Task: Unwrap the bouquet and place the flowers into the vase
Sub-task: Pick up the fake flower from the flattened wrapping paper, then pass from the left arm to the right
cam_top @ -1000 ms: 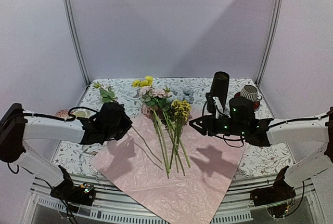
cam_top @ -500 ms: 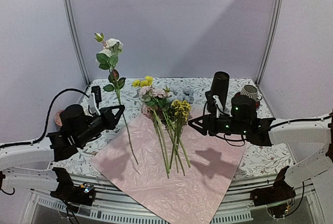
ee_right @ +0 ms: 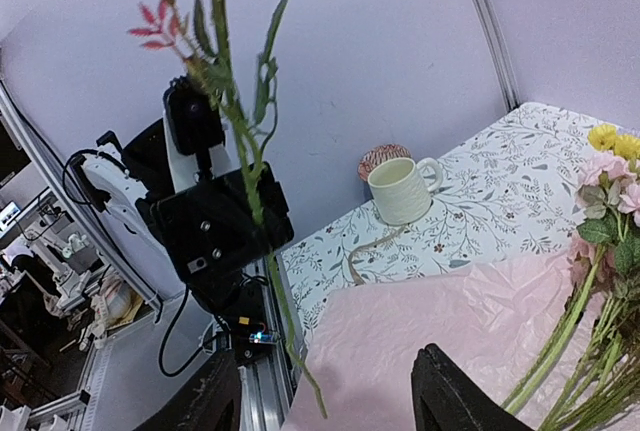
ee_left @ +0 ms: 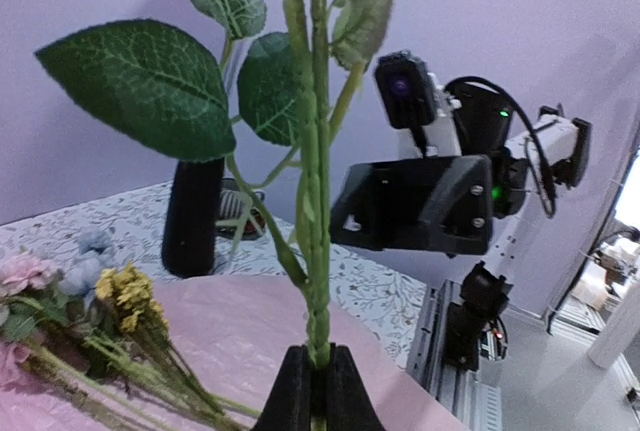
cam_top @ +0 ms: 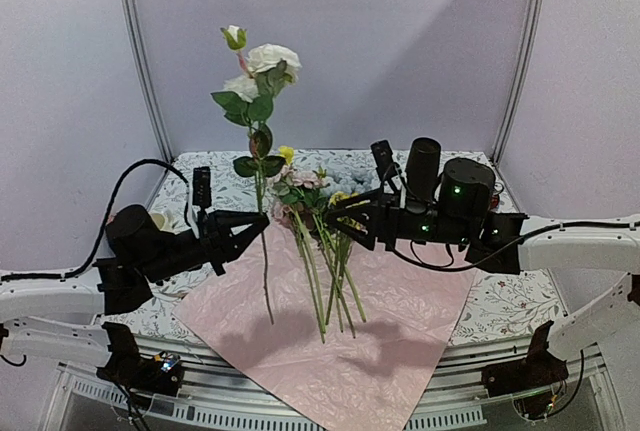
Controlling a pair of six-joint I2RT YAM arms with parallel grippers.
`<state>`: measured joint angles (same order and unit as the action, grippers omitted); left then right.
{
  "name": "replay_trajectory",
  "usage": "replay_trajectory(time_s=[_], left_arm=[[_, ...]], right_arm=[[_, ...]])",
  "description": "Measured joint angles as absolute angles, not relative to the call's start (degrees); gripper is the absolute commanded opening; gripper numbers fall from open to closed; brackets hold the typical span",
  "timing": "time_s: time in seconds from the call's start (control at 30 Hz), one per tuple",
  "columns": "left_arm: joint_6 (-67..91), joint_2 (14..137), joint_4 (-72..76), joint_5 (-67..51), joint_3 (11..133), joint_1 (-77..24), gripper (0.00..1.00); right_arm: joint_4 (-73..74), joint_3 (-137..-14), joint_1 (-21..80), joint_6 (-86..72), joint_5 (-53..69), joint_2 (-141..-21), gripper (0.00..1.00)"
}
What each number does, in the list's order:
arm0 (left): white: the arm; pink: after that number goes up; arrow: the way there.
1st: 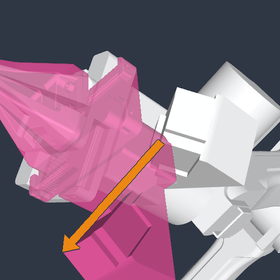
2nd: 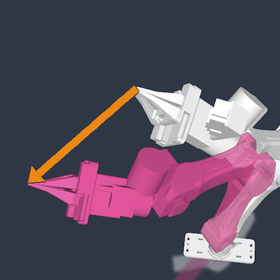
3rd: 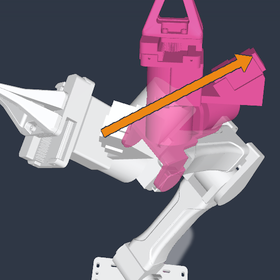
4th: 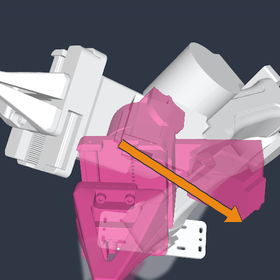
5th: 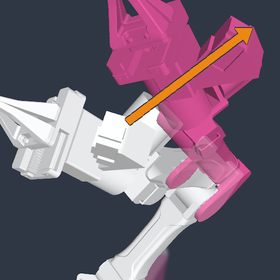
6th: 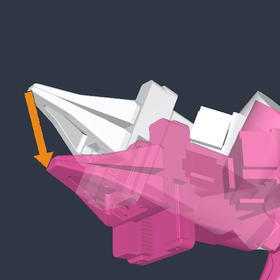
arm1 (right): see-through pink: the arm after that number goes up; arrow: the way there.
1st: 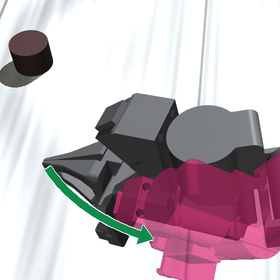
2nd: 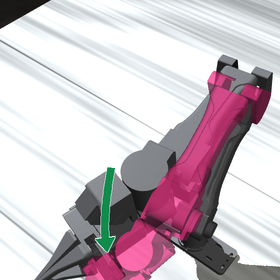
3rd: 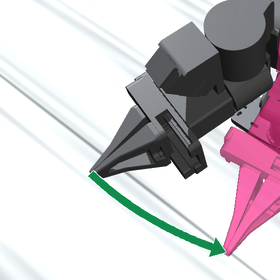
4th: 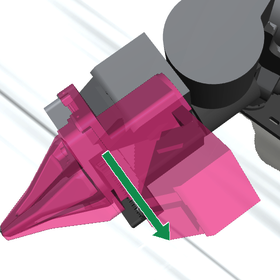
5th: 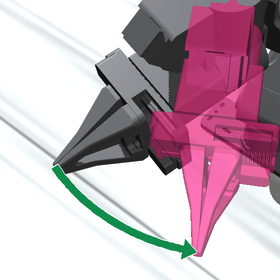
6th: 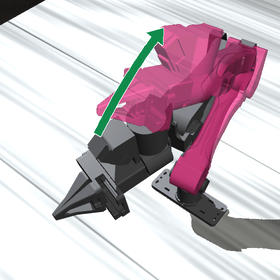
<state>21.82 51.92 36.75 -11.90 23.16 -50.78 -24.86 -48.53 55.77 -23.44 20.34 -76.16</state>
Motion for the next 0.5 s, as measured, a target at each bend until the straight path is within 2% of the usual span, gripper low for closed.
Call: replay_trajectory(time_s=[0.1,0.37,0.5], left_arm=[[19.7,55.4,39.1,-13.2,24.9,-54.3,0.03],[17.6,64.8,43.2,-15.4,31.6,-57.8,0.01],[17.3,67.4,44.8,-16.3,32.9,-58.5,0.0]], right_arm=[[-26.9,-48.7,55.7,-23.0,21.5,-76.9,0.57],[-30.5,-51.0,58.9,-18.7,25.1,-79.7,0.56],[-34.2,-51.0,60.1,-17.0,26.1,-79.7,0.49]])
